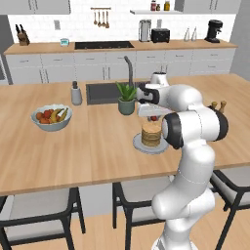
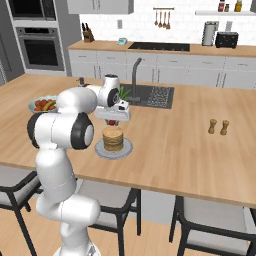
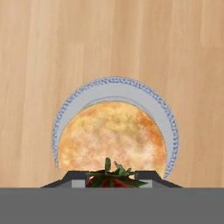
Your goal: Take the strawberry from the fridge and place it on top of the pancake, located on the dining counter.
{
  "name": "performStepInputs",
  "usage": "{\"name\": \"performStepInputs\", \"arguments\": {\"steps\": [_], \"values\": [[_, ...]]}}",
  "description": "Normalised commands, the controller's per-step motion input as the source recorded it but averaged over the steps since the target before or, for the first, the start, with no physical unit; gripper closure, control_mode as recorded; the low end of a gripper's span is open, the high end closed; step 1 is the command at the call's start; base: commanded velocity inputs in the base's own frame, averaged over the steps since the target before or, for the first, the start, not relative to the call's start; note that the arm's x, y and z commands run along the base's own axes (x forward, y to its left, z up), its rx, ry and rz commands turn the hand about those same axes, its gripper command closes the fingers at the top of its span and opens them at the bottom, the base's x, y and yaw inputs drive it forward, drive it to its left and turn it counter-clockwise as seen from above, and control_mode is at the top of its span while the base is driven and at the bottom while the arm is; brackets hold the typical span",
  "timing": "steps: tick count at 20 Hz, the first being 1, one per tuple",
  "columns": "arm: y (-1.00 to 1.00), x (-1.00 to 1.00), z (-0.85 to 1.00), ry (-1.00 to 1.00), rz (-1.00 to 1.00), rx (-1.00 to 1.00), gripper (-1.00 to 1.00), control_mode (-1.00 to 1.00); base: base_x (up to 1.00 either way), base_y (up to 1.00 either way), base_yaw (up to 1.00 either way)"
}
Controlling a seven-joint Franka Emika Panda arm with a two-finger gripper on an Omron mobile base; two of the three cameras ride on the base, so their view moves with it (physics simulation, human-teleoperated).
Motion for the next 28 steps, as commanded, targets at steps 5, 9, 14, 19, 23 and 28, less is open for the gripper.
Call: {"name": "performStepInputs", "arguments": {"steps": [5, 9, 14, 19, 23, 28], "values": [[0.0, 0.02, -0.25, 0.0, 0.0, 0.0, 1.0, -1.0, 0.0, 0.0, 0.0], [0.0, 0.0, -0.22, 0.0, 0.0, 0.0, 1.0, -1.0, 0.0, 0.0, 0.0], [0.0, 0.0, -0.16, 0.0, 0.0, 0.0, 1.0, -1.0, 0.0, 0.0, 0.0], [0.0, 0.0, -0.14, 0.0, 0.0, 0.0, 1.0, -1.0, 0.0, 0.0, 0.0], [-0.01, 0.0, -0.17, 0.0, 0.0, 0.0, 1.0, -1.0, 0.0, 0.0, 0.0], [0.0, 0.0, -0.17, 0.0, 0.0, 0.0, 1.0, -1.0, 0.0, 0.0, 0.0]]}}
